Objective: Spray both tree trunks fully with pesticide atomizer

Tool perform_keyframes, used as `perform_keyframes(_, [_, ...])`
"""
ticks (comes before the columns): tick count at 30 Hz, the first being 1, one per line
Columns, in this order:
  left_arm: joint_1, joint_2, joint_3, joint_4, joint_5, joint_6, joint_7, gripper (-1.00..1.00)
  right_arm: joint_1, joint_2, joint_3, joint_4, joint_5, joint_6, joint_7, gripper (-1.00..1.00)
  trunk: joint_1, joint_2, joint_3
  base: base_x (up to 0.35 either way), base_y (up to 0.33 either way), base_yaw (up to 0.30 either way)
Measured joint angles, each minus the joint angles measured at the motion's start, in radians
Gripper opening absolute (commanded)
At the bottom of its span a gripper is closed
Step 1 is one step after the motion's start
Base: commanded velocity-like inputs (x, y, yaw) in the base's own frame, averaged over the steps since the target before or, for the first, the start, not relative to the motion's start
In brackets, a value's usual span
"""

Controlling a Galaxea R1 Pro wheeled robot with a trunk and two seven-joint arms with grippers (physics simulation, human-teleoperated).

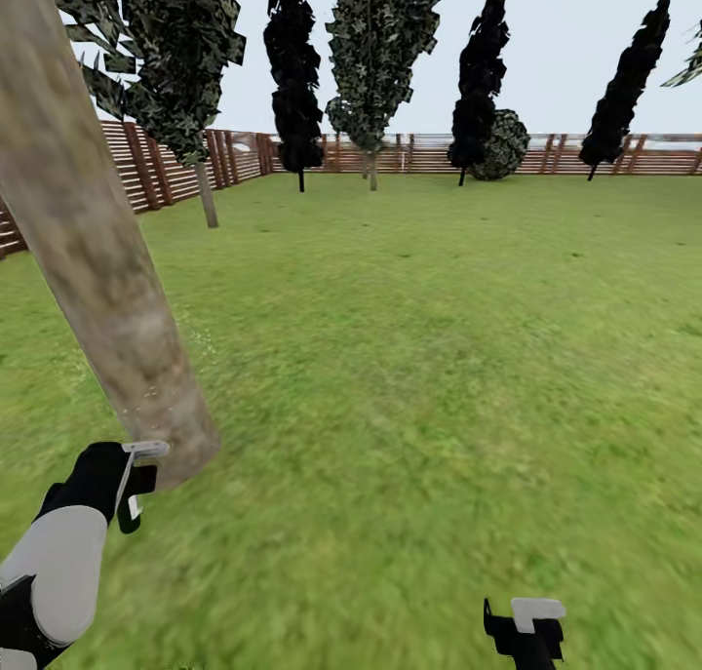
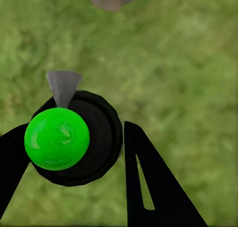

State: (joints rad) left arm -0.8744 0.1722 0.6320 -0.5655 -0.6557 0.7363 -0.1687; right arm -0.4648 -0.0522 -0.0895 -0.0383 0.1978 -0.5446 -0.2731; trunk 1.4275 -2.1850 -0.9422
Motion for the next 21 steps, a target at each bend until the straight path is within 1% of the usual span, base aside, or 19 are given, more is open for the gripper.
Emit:
perform_keyframes(3, [-0.003,0.0,-0.001,-0.01,-0.001,0.003,-0.001,-1.0,0.0,-0.001,-0.001,0.0,-0.001,0.0,0.0,1.0,0.0,0.0,0.0,0.0,-0.005,0.246])
perform_keyframes(6, [-0.025,-0.006,-0.006,-0.011,0.001,0.011,0.0,-1.0,0.0,-0.001,-0.001,-0.001,-0.001,0.0,-0.001,1.0,0.0,0.0,0.0,0.0,0.0,0.045])
perform_keyframes(7, [-0.063,-0.013,-0.005,-0.01,0.001,0.016,0.0,-1.0,0.0,-0.002,-0.001,0.0,-0.001,0.0,-0.001,1.0,0.0,0.0,0.0,0.0,0.0,0.006])
perform_keyframes(8, [-0.089,-0.016,-0.005,-0.01,0.006,0.021,0.0,-1.0,0.0,-0.002,-0.001,0.0,-0.001,0.0,-0.002,1.0,0.0,0.0,0.0,0.0,0.0,0.003])
perform_keyframes(9, [-0.103,-0.016,-0.006,-0.01,-0.001,0.024,0.0,-1.0,0.0,-0.003,-0.001,0.0,0.0,0.0,-0.002,1.0,0.0,0.0,0.0,0.0,0.0,0.0])
perform_keyframes(10, [-0.115,-0.006,-0.007,-0.01,-0.009,0.027,0.0,-1.0,0.0,-0.004,-0.001,0.0,0.0,0.0,-0.002,1.0,0.0,0.0,0.0,0.0,0.0,0.0])
perform_keyframes(11, [-0.118,0.01,-0.008,-0.012,-0.016,0.029,0.0,-1.0,0.0,-0.004,-0.001,0.0,0.0,0.0,-0.002,1.0,0.0,0.0,0.0,0.0,0.0,0.0])
perform_keyframes(12, [-0.119,0.051,-0.007,-0.011,-0.005,0.03,-0.002,-1.0,0.0,-0.004,-0.001,0.0,0.0,0.0,-0.002,1.0,0.0,0.0,0.0,0.0,0.0,0.0])
perform_keyframes(13, [-0.119,0.08,-0.009,-0.012,-0.027,0.029,-0.002,-1.0,0.0,-0.005,-0.001,0.0,0.0,0.0,-0.002,1.0,0.0,0.0,0.0,0.0,0.0,0.0])
perform_keyframes(14, [-0.12,0.08,-0.008,-0.011,-0.005,0.031,-0.003,-1.0,0.0,-0.004,-0.001,0.0,0.0,0.0,-0.002,1.0,0.0,0.0,0.0,0.0,0.0,0.0])
perform_keyframes(16, [-0.131,0.059,-0.011,-0.012,0.001,0.031,-0.004,-1.0,0.0,-0.004,-0.001,0.0,0.0,0.0,-0.002,1.0,0.0,0.0,0.0,0.0,0.0,0.0])
perform_keyframes(17, [-0.152,0.052,-0.019,-0.013,-0.001,0.031,-0.004,-1.0,0.0,-0.004,-0.001,0.0,0.0,0.0,-0.002,1.0,0.0,0.0,0.0,0.0,0.0,0.0])
perform_keyframes(18, [-0.17,0.058,-0.022,-0.013,-0.011,0.031,-0.003,-1.0,0.0,-0.003,-0.001,0.0,0.0,0.0,-0.002,1.0,0.0,0.0,0.0,0.0,0.0,0.0])
perform_keyframes(19, [-0.174,0.074,-0.023,-0.013,-0.021,0.03,-0.003,-1.0,0.0,-0.003,-0.001,0.0,0.0,0.0,-0.002,1.0,0.0,0.0,0.0,0.0,0.0,0.0])
perform_keyframes(21, [-0.166,0.12,-0.025,-0.011,-0.017,0.029,-0.005,-1.0,0.0,-0.003,-0.001,0.0,0.0,0.0,-0.001,1.0,0.0,0.0,0.0,0.0,0.0,0.108])
